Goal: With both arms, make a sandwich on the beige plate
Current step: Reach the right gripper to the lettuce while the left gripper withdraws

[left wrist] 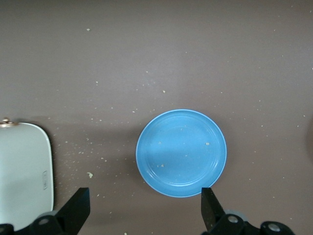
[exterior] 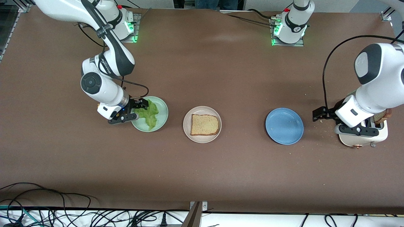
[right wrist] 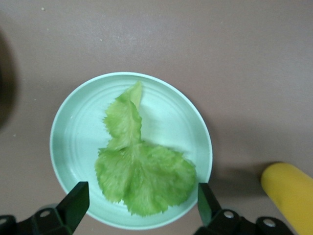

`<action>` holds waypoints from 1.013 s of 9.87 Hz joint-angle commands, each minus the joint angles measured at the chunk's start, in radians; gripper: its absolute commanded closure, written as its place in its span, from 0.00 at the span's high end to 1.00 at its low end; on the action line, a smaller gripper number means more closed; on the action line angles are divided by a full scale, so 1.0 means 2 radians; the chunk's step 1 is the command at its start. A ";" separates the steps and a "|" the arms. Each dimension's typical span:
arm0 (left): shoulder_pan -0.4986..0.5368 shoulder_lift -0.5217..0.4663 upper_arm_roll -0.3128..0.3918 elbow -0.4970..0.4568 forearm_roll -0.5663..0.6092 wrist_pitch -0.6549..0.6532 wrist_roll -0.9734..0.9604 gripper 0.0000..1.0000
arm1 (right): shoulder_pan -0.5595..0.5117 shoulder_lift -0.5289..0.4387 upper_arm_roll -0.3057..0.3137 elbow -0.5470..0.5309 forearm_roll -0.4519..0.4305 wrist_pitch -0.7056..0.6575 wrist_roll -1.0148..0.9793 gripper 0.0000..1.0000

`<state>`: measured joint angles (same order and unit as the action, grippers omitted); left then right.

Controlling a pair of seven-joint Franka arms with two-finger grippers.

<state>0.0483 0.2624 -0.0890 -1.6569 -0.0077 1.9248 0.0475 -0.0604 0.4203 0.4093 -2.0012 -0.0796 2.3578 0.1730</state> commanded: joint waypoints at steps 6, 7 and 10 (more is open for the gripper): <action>0.016 -0.002 -0.005 -0.005 0.020 -0.003 -0.001 1.00 | 0.001 0.063 -0.002 0.002 -0.042 0.079 -0.004 0.53; 0.016 -0.002 -0.004 -0.005 0.020 -0.003 -0.001 1.00 | 0.001 0.066 -0.002 0.002 -0.042 0.080 -0.004 0.27; 0.015 0.000 -0.005 -0.005 0.020 -0.003 -0.001 1.00 | 0.001 0.067 -0.002 0.003 -0.042 0.080 0.000 0.00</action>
<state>0.0771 0.2631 -0.0924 -1.6641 -0.0048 1.9199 0.0476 -0.0600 0.5467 0.4052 -2.0008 -0.1498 2.5068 0.1717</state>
